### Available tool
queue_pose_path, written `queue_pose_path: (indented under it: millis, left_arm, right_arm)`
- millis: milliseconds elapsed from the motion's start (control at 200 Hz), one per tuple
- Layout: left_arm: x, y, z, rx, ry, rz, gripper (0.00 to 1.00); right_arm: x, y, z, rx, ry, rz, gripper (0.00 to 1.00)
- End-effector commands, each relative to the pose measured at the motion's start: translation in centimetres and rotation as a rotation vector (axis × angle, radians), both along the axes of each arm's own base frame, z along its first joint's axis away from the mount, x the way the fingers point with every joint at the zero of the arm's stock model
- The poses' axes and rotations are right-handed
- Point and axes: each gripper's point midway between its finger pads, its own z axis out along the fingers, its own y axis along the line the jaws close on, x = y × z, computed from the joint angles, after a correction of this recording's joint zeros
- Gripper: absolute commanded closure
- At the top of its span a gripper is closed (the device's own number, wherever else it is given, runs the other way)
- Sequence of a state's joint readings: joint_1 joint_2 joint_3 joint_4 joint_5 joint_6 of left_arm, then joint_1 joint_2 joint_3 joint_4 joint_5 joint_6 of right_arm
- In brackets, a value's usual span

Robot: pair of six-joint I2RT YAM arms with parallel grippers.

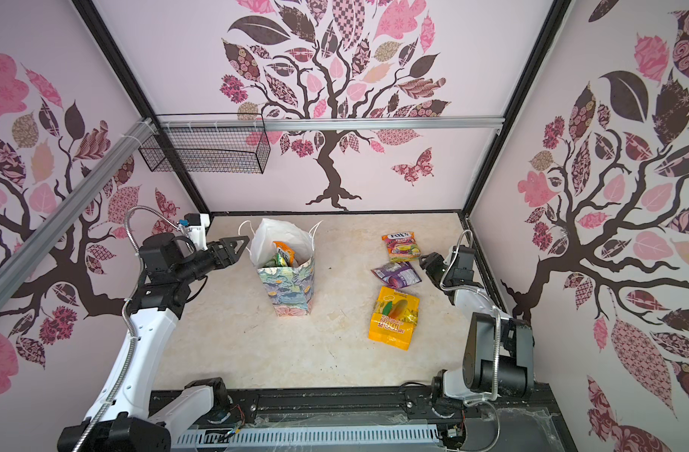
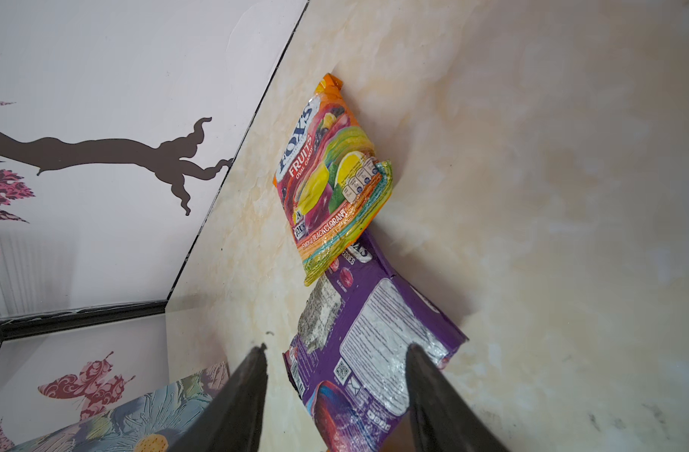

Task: Place the snacks into the paper bag
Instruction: 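Lower the right gripper onto the multicolour Fox's Fruits packet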

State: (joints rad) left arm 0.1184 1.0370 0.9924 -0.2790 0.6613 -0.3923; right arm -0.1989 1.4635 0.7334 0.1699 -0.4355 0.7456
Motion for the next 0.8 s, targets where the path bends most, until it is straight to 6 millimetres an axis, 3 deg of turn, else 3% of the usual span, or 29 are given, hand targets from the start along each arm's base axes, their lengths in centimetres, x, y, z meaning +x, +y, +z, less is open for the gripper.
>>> queue_pose_path:
  millis: [0, 640, 795]
  left_arm:
    - [0.0, 0.2, -0.7, 0.01, 0.001, 0.002, 0.34]
    - [0.4, 0.6, -1.4, 0.04, 0.024, 0.021, 0.34]
    - [0.6, 0.7, -1.7, 0.039, 0.035, 0.023, 0.34]
  right_arm:
    - [1.2, 0.4, -0.2, 0.043, -0.035, 0.031, 0.39]
    - [5.2, 0.5, -6.5, 0.125, 0.037, 0.092, 0.38]
    - [5.6, -0.6, -7.5, 0.083, 0.068, 0.085, 0.38]
